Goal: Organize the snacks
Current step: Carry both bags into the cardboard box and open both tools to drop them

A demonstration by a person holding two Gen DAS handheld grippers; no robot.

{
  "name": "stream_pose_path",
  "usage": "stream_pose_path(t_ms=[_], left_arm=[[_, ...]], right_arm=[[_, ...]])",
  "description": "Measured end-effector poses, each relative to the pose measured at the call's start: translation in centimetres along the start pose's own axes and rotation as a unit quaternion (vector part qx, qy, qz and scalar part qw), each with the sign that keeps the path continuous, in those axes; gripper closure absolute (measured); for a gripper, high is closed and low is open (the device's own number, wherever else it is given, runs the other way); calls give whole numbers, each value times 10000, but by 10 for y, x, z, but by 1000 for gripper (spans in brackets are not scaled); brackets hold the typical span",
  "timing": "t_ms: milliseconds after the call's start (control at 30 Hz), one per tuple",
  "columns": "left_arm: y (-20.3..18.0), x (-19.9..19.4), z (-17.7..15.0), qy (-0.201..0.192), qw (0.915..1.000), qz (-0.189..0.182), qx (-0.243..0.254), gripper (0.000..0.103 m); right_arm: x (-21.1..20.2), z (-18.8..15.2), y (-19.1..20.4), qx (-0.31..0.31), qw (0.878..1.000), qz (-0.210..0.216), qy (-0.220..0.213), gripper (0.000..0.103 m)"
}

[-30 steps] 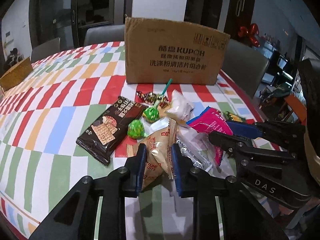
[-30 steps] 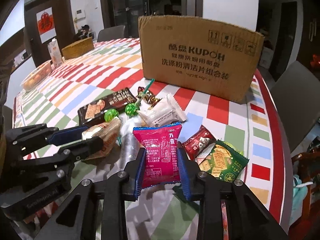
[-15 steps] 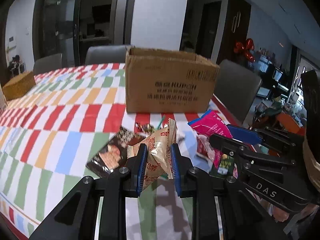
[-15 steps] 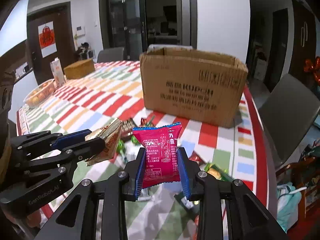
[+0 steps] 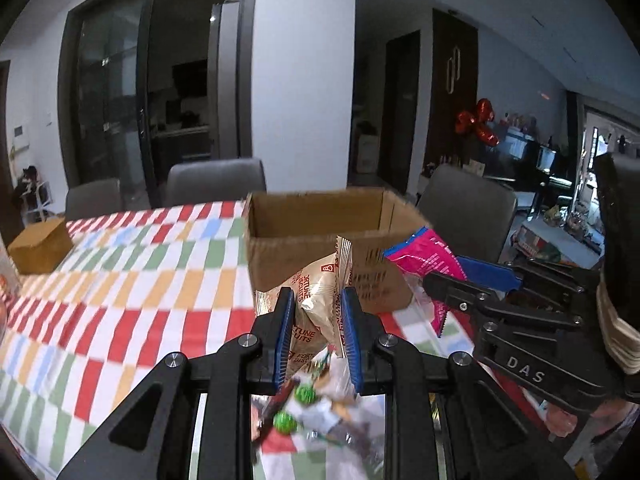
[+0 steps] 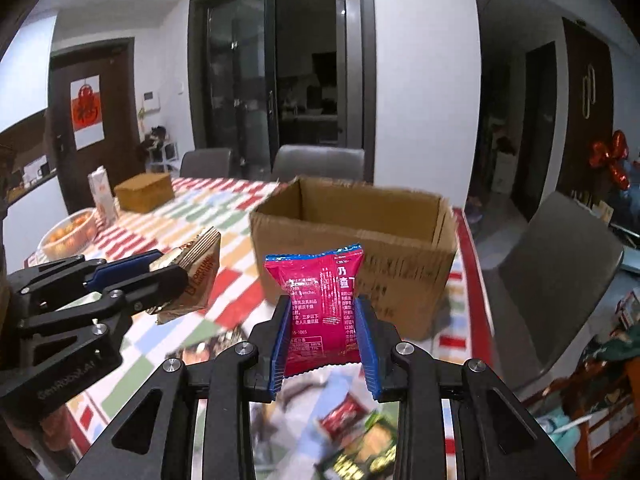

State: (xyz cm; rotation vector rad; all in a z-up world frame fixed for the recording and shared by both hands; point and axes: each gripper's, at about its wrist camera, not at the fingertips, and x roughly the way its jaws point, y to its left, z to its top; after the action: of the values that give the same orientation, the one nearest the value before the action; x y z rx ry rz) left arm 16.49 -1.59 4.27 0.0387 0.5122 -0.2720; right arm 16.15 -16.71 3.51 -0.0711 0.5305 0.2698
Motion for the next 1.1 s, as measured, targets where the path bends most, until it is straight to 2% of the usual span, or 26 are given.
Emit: stream_pose_path(t_ms=[200, 433, 733, 1033, 1100], left_arm=[[-1, 7, 42, -245, 9994, -45, 244, 79], [5, 34, 87, -270, 9988, -172, 371, 79], [28, 106, 122, 366, 9985, -417, -32, 79], [32, 158, 123, 876, 9951, -401, -226, 79], [34, 166, 122, 938, 9948, -335, -222, 76]], right_arm=[[1, 36, -15, 34, 9998, -44, -178, 71], [16, 71, -31, 29, 9997, -153, -212, 71], [54, 105, -51, -21, 9992, -386, 55, 71], [99, 116, -60, 78, 9986, -387, 356, 71], [108, 115, -62, 84, 9984, -386, 415, 70]])
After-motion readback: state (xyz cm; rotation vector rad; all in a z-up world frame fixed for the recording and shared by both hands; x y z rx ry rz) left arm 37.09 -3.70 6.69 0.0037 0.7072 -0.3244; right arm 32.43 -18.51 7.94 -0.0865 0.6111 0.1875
